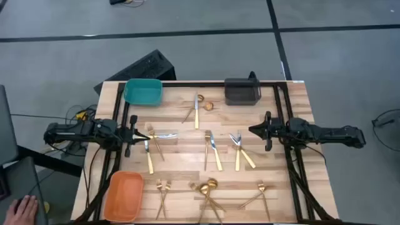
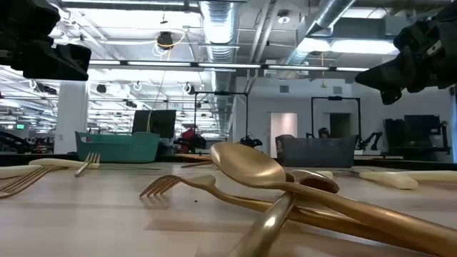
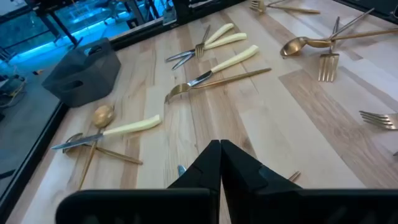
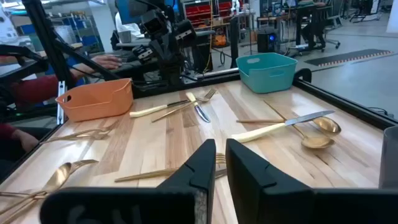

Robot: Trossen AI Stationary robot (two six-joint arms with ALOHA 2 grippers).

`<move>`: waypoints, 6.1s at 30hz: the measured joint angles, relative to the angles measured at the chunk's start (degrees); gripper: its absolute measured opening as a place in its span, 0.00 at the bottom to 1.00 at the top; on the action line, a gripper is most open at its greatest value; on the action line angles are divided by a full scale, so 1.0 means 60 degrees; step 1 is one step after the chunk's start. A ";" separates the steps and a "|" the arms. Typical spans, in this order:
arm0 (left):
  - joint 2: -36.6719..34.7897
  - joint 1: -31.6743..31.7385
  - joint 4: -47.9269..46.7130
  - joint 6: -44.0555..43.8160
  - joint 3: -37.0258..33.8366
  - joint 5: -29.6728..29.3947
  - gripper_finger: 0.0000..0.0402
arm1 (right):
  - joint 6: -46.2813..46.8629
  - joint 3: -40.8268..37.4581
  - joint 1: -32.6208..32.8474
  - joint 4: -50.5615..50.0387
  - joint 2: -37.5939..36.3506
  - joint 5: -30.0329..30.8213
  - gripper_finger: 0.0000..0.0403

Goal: Sort silverware by color (type)

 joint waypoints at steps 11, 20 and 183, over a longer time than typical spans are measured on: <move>0.0001 -0.0002 0.0000 0.0001 0.0000 0.0000 0.00 | 0.0000 0.0000 0.0000 -0.0002 -0.0002 0.0002 0.16; 0.0001 0.0000 0.0000 0.0002 0.0000 0.0000 0.00 | 0.0000 0.0000 0.0002 -0.0002 -0.0001 0.0000 0.16; 0.1194 0.0000 0.7265 -0.1101 -0.2433 -0.7012 0.29 | 0.5392 0.4014 0.3786 -0.4285 1.1579 0.1376 0.26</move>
